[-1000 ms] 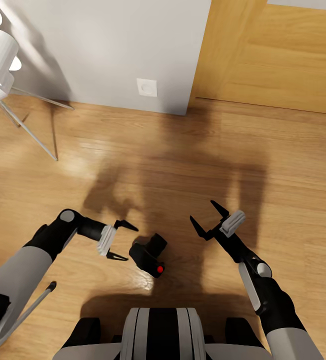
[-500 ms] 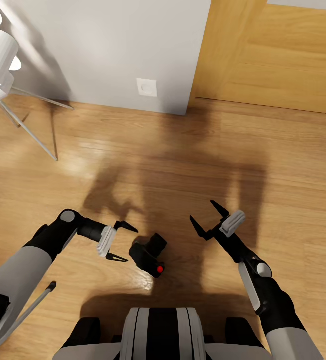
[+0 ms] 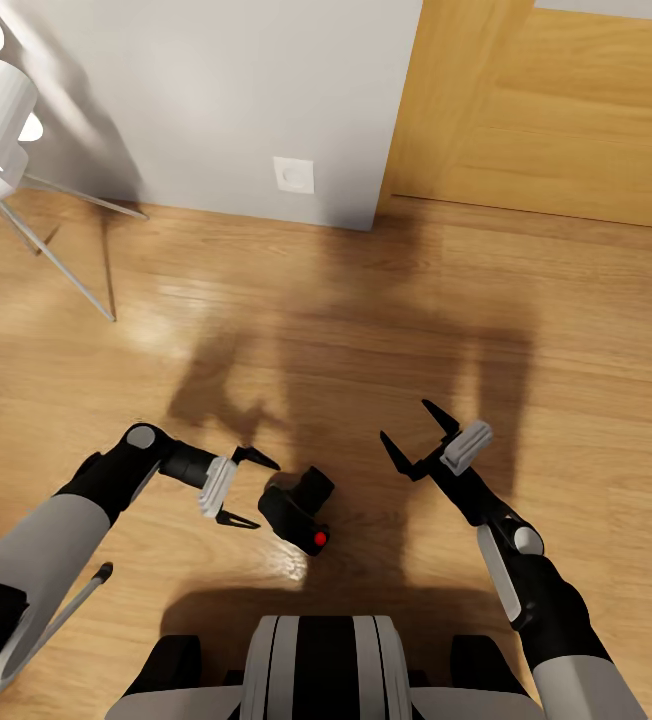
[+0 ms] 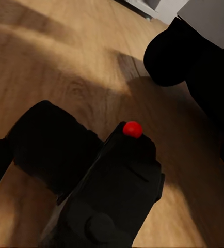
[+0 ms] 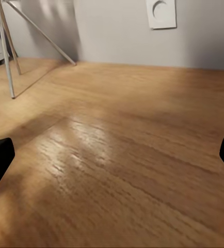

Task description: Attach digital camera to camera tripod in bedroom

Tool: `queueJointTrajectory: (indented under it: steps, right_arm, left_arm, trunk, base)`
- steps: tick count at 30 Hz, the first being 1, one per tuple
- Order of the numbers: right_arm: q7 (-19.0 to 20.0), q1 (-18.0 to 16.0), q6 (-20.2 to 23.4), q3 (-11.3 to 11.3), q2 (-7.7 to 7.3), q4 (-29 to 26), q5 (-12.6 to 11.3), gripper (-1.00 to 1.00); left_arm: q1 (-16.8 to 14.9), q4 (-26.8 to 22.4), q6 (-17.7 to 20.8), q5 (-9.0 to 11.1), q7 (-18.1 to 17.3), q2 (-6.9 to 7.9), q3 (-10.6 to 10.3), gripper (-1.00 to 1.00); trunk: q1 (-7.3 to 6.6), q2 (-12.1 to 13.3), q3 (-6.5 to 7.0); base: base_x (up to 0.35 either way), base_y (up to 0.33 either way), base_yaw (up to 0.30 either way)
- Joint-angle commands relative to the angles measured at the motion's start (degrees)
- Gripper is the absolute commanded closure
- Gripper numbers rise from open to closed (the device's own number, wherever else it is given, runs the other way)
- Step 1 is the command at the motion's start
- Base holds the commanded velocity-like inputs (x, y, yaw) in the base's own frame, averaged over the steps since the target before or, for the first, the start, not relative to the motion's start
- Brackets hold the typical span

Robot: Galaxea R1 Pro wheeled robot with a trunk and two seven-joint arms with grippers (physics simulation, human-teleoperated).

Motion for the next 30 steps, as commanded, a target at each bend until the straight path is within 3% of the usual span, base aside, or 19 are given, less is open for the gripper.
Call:
queueJointTrajectory:
  steps: [1,19,21,26,30]
  right_arm:
    - [0.5,0.0,0.0,0.0,0.0,0.0,-0.5,-1.0]
    - [0.5,0.0,-0.7,0.0,0.0,0.1,-0.5,-1.0]
    - [0.5,0.0,-0.7,0.0,0.0,0.1,-0.5,-1.0]
    - [0.5,0.0,-0.8,0.0,0.0,0.1,-0.5,-1.0]
    - [0.5,0.0,-0.8,0.0,0.0,0.1,-0.5,-1.0]
  left_arm:
    - [0.0,0.1,-0.5,0.0,0.0,-0.09,-0.1,-1.0]
    - [0.0,1.0,-3.3,0.0,0.0,-0.84,-0.3,-1.0]
    - [0.0,1.4,-3.3,0.0,0.0,-0.84,-1.1,-1.0]
    - [0.0,3.7,-3.7,-0.5,0.0,-0.84,-5.4,-1.0]
    - [0.0,4.3,-4.2,-0.6,0.0,-0.8,-6.4,-1.0]
  trunk:
    - [-0.01,0.0,-0.02]
    - [-0.01,0.0,-0.02]
    - [-0.01,0.0,-0.02]
    - [-0.01,0.0,-0.02]
    - [-0.01,0.0,-0.02]
  base:
    - [0.0,0.0,0.0]
    - [0.0,0.0,0.0]
    - [0.0,0.0,0.0]
    - [0.0,0.0,0.0]
    - [0.0,0.0,0.0]
